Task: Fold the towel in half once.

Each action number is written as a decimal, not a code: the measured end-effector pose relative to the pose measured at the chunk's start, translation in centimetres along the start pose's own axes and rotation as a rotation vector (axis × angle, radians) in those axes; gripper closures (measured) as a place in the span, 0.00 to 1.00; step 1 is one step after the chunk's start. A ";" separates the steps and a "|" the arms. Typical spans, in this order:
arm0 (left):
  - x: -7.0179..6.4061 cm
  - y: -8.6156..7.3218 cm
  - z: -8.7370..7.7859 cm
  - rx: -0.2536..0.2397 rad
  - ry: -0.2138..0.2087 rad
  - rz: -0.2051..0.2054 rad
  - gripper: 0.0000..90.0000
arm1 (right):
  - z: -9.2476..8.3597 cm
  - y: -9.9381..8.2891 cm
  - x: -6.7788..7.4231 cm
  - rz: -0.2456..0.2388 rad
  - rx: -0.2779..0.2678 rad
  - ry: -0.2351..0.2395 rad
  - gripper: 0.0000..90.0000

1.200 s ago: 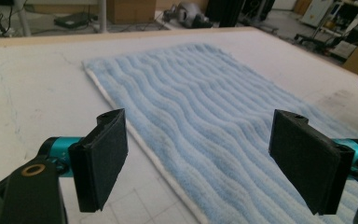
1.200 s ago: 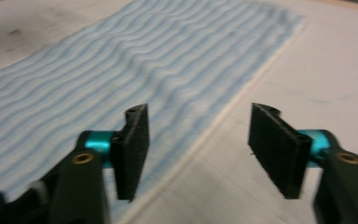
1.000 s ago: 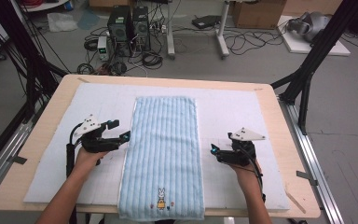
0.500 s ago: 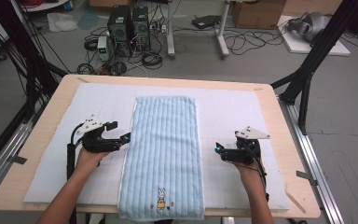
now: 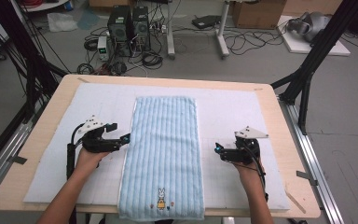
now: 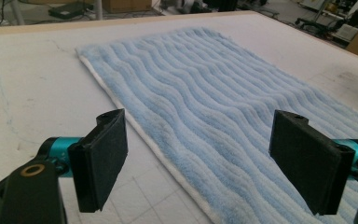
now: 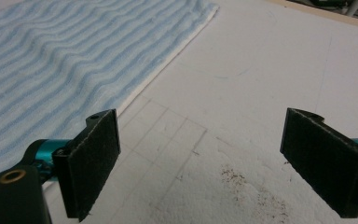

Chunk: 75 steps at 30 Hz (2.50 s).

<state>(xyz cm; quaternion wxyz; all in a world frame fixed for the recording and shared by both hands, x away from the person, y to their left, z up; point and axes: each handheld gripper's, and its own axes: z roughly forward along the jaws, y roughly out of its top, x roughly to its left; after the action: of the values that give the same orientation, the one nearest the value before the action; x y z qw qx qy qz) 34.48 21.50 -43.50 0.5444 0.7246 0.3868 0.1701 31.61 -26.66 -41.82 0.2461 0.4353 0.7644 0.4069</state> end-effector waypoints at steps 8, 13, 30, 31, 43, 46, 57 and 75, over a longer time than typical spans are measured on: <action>0.0 0.0 0.0 0.004 0.014 -0.005 0.22 | -0.2 -0.1 -0.5 0.035 -0.012 0.003 0.12; 0.8 0.6 0.3 -0.010 0.069 -0.043 0.22 | -0.5 -0.2 -0.6 0.047 -0.026 0.005 0.12; 3.8 3.3 5.4 0.127 0.140 -0.063 0.28 | -0.4 -0.5 -1.0 0.102 -0.029 0.023 0.12; 4.1 3.0 5.7 0.140 0.144 -0.072 0.30 | -0.4 -0.5 -0.9 0.102 -0.027 0.024 0.12; 2.9 2.5 9.1 0.280 0.211 0.051 0.48 | -0.1 -0.7 -0.9 0.106 -0.014 0.022 0.12; 2.8 2.4 9.4 0.289 0.214 0.055 0.51 | -0.2 -0.7 -0.9 0.106 -0.014 0.022 0.12; 3.5 2.3 9.1 0.256 0.105 -0.008 0.95 | 1.1 0.3 -0.3 0.125 -0.031 0.071 0.12; 3.8 2.2 9.1 0.257 0.095 -0.028 0.94 | 11.0 5.0 0.6 0.139 0.130 0.074 0.37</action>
<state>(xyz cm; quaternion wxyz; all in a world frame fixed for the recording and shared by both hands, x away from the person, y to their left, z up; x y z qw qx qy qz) 43.77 18.12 -45.29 0.4304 0.7742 0.4408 0.1456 41.72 -20.22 -43.69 0.1602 0.4871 0.7658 0.3881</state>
